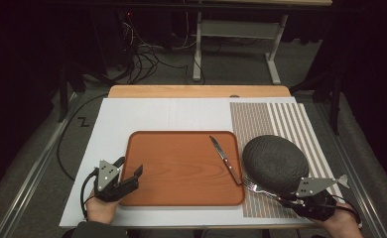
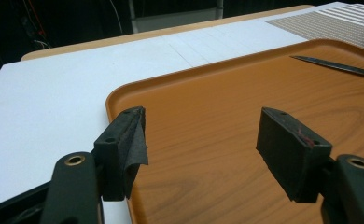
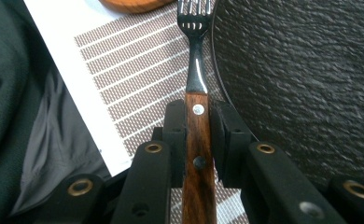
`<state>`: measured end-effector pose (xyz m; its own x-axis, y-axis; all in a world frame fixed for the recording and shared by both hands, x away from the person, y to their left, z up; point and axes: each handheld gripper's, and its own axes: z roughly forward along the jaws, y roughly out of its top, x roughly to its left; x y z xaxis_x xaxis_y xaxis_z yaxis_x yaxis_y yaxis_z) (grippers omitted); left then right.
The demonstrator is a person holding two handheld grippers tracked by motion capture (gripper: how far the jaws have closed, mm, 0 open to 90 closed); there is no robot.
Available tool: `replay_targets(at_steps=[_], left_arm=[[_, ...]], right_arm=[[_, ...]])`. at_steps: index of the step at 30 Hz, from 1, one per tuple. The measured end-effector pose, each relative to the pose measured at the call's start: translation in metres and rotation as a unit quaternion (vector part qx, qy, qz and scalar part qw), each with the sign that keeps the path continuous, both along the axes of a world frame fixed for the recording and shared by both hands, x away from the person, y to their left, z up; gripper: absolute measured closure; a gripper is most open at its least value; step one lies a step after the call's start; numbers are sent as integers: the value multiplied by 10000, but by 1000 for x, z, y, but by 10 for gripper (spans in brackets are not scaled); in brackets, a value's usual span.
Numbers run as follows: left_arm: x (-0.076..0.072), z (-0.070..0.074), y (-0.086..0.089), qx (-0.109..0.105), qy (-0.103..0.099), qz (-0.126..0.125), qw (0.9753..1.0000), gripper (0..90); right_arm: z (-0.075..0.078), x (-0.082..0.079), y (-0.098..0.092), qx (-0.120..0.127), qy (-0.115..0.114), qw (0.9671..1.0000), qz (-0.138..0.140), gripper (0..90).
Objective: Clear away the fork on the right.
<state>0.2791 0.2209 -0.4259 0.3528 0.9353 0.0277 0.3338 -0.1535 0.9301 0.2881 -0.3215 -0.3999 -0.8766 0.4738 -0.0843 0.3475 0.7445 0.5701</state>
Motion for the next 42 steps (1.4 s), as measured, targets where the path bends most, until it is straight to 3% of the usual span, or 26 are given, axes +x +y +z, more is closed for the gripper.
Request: replay_targets(at_steps=[13, 28, 42], left_arm=[[0, 0, 0, 1, -23, 0, 10000, 328], [0, 0, 0, 14, -16, -8, 10000, 329], [-1, 0, 1, 21, -25, -17, 10000, 330]], right_arm=[[7, 5, 10, 169, -37, 9998, -44, 789], [12, 17, 42, 199, 8, 9997, -172, 789], [18, 27, 84, 340, 27, 9993, -174, 789]])
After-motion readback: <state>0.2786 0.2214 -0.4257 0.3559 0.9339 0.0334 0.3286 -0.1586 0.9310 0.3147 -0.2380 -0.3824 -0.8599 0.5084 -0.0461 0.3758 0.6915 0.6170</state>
